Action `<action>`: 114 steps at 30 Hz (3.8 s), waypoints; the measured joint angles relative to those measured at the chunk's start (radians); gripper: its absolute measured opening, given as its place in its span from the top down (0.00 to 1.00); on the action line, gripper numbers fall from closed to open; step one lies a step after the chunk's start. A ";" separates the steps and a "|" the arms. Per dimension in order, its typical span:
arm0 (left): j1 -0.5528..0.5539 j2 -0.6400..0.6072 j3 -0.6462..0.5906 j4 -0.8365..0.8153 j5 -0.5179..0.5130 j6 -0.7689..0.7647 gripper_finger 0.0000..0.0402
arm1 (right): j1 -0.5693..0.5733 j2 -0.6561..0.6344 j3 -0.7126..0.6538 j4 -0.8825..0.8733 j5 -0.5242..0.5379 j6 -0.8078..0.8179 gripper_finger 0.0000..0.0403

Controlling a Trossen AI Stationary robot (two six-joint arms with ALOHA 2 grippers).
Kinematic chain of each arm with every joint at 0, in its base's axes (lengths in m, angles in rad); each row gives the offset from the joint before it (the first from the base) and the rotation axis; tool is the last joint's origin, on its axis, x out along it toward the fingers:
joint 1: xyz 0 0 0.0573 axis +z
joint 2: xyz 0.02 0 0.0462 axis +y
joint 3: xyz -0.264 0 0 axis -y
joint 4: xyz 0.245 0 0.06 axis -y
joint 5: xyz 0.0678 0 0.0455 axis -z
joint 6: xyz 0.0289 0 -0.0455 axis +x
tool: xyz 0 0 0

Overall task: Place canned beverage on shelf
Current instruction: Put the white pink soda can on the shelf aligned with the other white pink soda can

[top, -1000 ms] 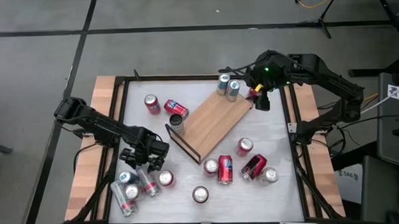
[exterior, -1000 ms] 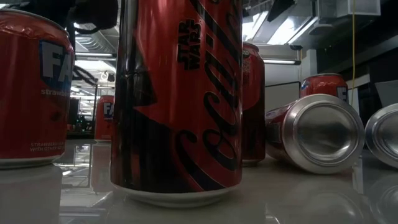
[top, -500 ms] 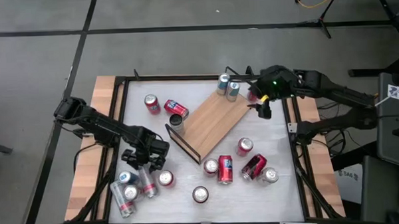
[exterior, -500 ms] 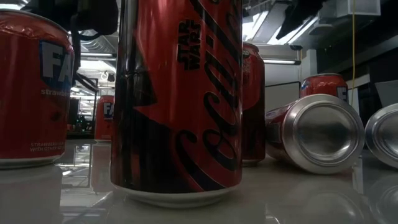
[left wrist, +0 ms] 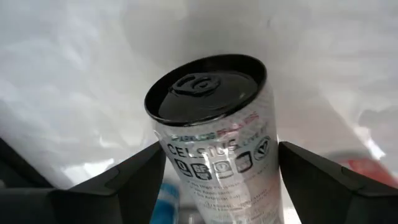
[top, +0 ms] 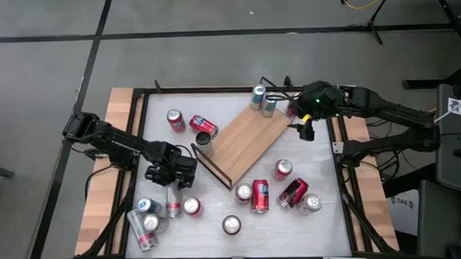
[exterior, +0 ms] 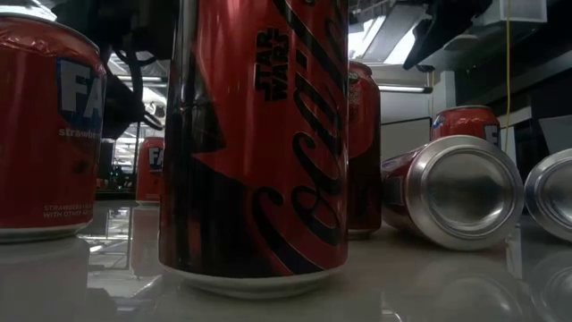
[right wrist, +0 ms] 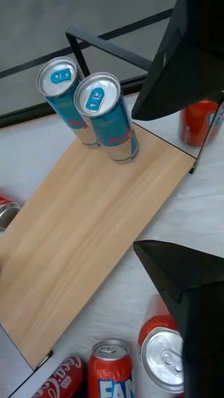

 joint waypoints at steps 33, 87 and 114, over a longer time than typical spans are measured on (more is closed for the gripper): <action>-0.007 -0.018 -0.074 0.121 -0.236 0.038 0.41 | 0.000 0.001 0.000 0.008 0.000 0.000 0.20; -0.019 -0.542 -0.066 1.144 -0.403 0.903 0.40 | 0.001 0.182 0.001 0.555 -0.407 -0.004 0.20; 0.650 -0.044 0.229 1.308 0.327 1.253 0.40 | 0.000 0.205 0.001 0.537 -0.310 0.004 0.20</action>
